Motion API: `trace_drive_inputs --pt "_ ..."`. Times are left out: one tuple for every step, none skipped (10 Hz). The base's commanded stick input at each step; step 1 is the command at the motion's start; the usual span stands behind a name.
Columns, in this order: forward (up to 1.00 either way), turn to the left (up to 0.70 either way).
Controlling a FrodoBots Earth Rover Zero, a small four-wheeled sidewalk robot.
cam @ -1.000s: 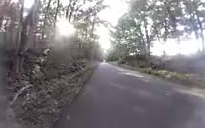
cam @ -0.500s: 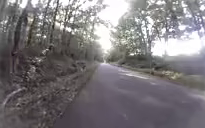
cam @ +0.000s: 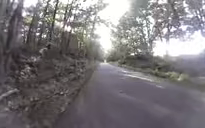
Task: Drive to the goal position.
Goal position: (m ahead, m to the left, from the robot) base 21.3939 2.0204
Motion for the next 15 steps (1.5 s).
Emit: trace_drive_inputs --pt "0.7 -0.01" --pt "0.7 -0.01" --pt "0.7 -0.01" --pt "0.7 -0.01" --pt "0.7 -0.01" --pt "0.7 -0.01" --pt "0.7 -0.01" --pt "0.7 -0.01" --pt "0.7 -0.01" --pt "0.7 -0.01" --pt "0.7 -0.01" --pt "0.7 -0.01" --pt "0.7 -0.01" --pt "0.7 -0.01" --pt "0.7 -0.01"
